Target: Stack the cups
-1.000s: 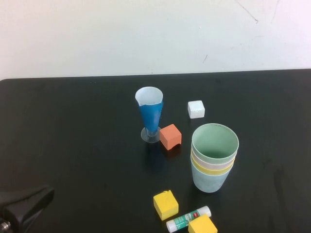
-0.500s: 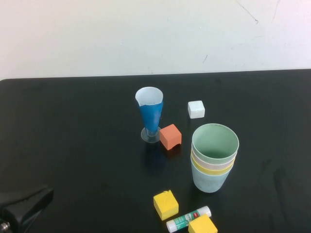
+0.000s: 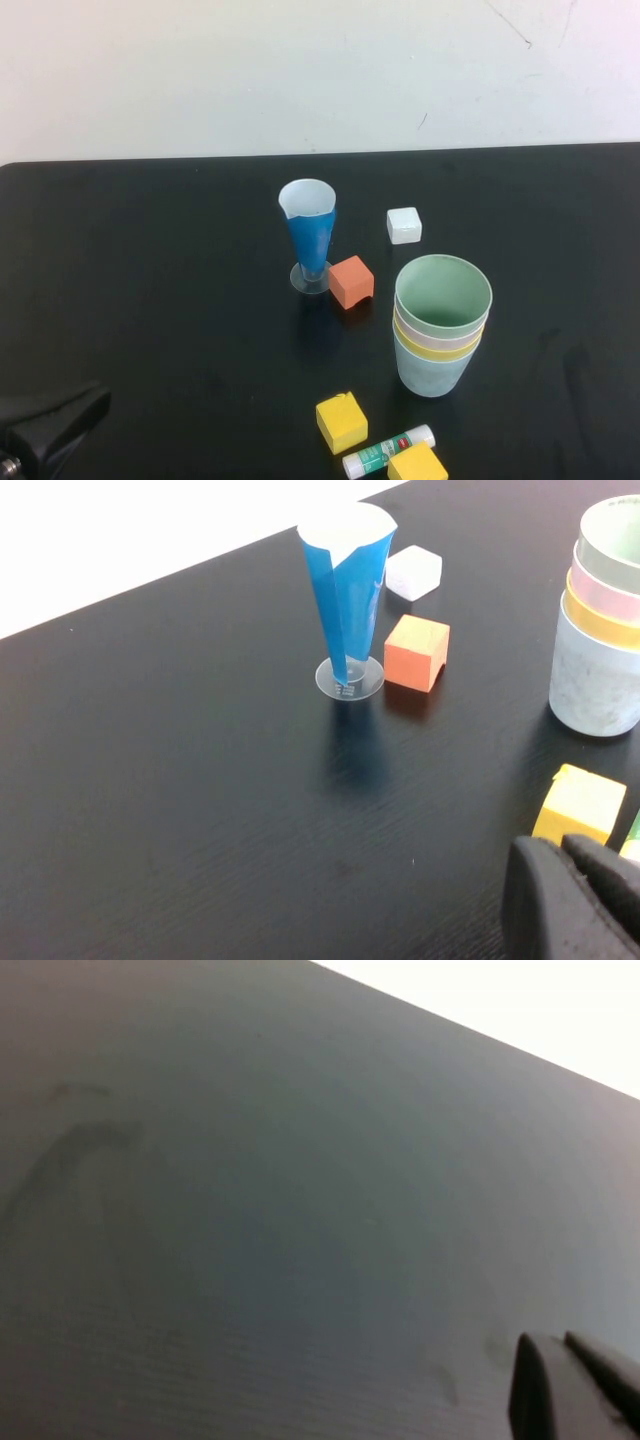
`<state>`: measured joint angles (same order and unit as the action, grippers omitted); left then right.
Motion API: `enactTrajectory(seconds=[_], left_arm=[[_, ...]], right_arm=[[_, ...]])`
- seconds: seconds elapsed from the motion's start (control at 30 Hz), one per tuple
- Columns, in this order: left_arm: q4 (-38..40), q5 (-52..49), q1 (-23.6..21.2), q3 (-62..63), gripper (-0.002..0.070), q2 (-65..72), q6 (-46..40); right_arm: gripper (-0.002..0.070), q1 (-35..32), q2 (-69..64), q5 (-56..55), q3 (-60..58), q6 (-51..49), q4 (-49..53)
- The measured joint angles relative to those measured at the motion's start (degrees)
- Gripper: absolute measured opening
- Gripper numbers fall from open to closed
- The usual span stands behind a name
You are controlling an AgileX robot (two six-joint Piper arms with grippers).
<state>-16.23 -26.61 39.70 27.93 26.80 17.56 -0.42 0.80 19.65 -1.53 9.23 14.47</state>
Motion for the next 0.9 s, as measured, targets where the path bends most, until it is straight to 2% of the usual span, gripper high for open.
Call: enactTrajectory(seconds=[0.2, 0.3, 0.43, 0.6, 0.9], left_arm=[[0.0, 0.0, 0.0, 0.0, -0.0001, 0.0, 0.0], [0.0, 0.0, 0.0, 0.0, -0.0001, 0.0, 0.0], [0.0, 0.0, 0.0, 0.0, -0.0001, 0.0, 0.0], [0.0, 0.0, 0.0, 0.0, -0.0001, 0.0, 0.0], [0.0, 0.0, 0.0, 0.0, -0.0001, 0.0, 0.0]], right_arm=[[-0.0002, -5.0, 0.0, 0.0, 0.0, 2.5, -0.1], [-0.0002, -5.4, 0.0, 0.0, 0.0, 2.5, -0.4], [-0.0002, -2.6, 0.0, 0.0, 0.0, 1.0, -1.1], [-0.0002, 1.4, 0.0, 0.0, 0.0, -6.5, -1.4], [-0.0002, 1.9, 0.0, 0.0, 0.0, -8.2, -1.5]])
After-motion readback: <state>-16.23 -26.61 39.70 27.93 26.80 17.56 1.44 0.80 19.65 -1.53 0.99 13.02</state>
